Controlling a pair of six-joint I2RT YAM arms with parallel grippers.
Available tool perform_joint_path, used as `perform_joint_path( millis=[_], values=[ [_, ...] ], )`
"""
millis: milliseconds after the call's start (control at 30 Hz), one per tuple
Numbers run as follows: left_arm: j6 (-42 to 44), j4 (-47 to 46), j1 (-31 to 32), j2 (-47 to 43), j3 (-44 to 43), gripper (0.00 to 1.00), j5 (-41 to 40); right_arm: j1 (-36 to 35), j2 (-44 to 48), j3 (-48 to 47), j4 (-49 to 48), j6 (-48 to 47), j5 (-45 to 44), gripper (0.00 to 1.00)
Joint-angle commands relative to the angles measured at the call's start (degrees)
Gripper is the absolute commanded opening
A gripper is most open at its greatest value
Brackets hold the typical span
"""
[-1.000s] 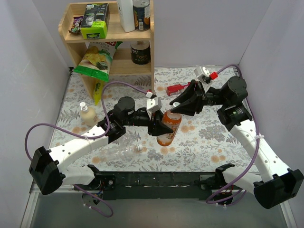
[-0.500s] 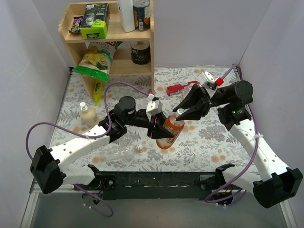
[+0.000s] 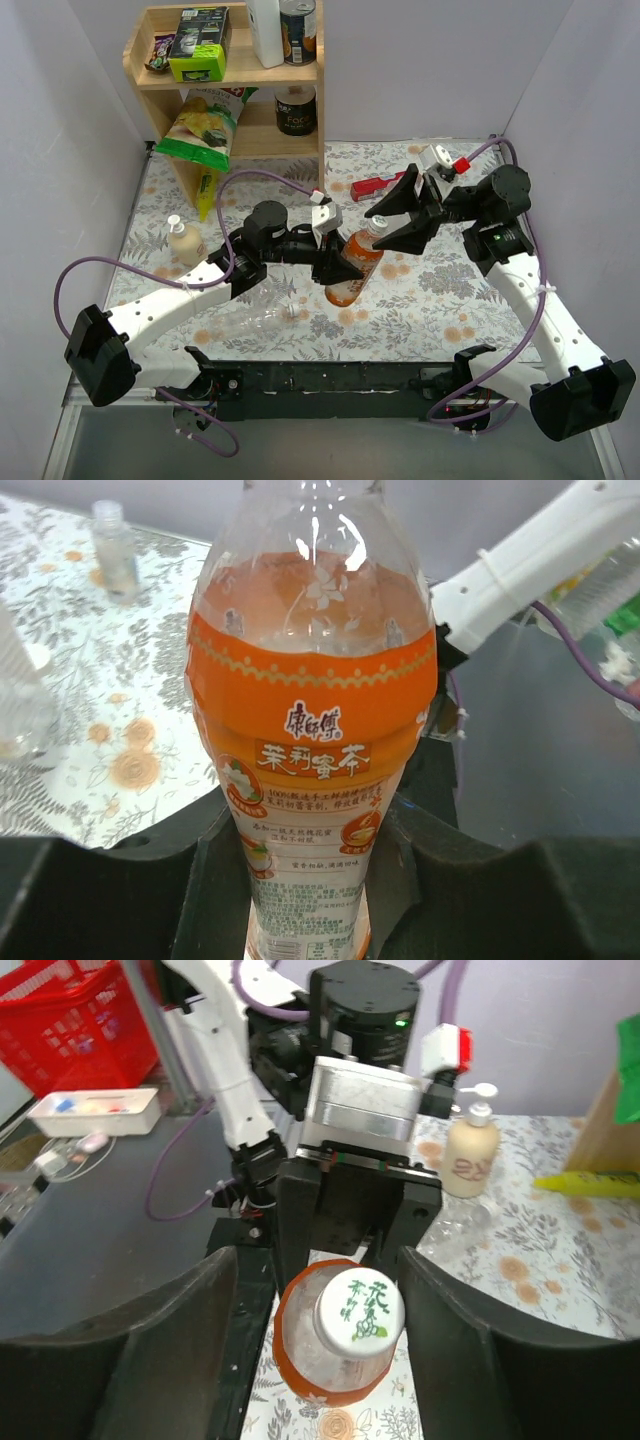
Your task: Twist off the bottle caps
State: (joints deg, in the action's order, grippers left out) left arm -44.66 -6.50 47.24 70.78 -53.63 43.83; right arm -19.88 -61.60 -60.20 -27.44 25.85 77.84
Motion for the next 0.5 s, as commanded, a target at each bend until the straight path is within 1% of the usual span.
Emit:
perform_joint_path(
  millis=[0, 33, 67, 133, 200, 233, 267, 333, 367, 433, 467],
  values=[
    [-0.6, 2.9, -0.9, -1.1, -0.8, 0.30, -10.2, 1.6, 1.7, -2.8, 10.7, -7.7, -7.0, 0.74],
    [-0.5, 3.1, -0.9, -1.1, -0.9, 0.30, -11.0, 1.9, 1.6, -2.8, 10.8, -7.6, -7.4, 0.75],
    [-0.7, 3.2, -0.9, -1.0, -1.0, 0.30, -11.8, 1.9, 1.5, -2.7, 10.7, -7.3, -8.1, 0.79],
    [-0.9, 3.7, -0.9, -0.9, -1.0, 0.30, -14.9, 2.0, 1.7, -2.5, 11.0, -6.3, -10.3, 0.82],
    [-0.9, 4.1, -0.9, -1.1, -1.1, 0.30, -17.7, 2.0, 3.1, -1.9, 12.6, -6.3, -18.4, 0.83],
    [-0.9, 4.4, -0.9, -1.0, -1.1, 0.30, -20.6, 2.0, 3.8, -1.1, 13.3, -5.5, -22.3, 0.83],
    [-0.9, 4.6, -0.8, -1.1, -1.2, 0.30, -22.6, 2.0, 4.7, -0.4, 13.7, -4.7, -31.7, 0.81],
    [-1.0, 5.1, -0.8, -1.1, -1.1, 0.31, -27.5, 1.3, 7.5, 2.5, 12.7, -1.0, -39.1, 0.76],
    [-1.0, 5.3, -0.8, -1.0, -1.0, 0.30, -28.8, 1.0, 8.3, 3.2, 12.8, -0.4, -45.1, 0.74],
    [-1.1, 5.4, -0.8, -0.9, -0.9, 0.31, -31.5, -0.4, 10.2, 3.7, 14.5, -0.4, -50.3, 0.74],
    [-1.1, 5.4, -0.7, -0.9, -0.9, 0.31, -32.1, -0.9, 10.4, 3.3, 17.3, -0.4, -54.2, 0.74]
  ],
)
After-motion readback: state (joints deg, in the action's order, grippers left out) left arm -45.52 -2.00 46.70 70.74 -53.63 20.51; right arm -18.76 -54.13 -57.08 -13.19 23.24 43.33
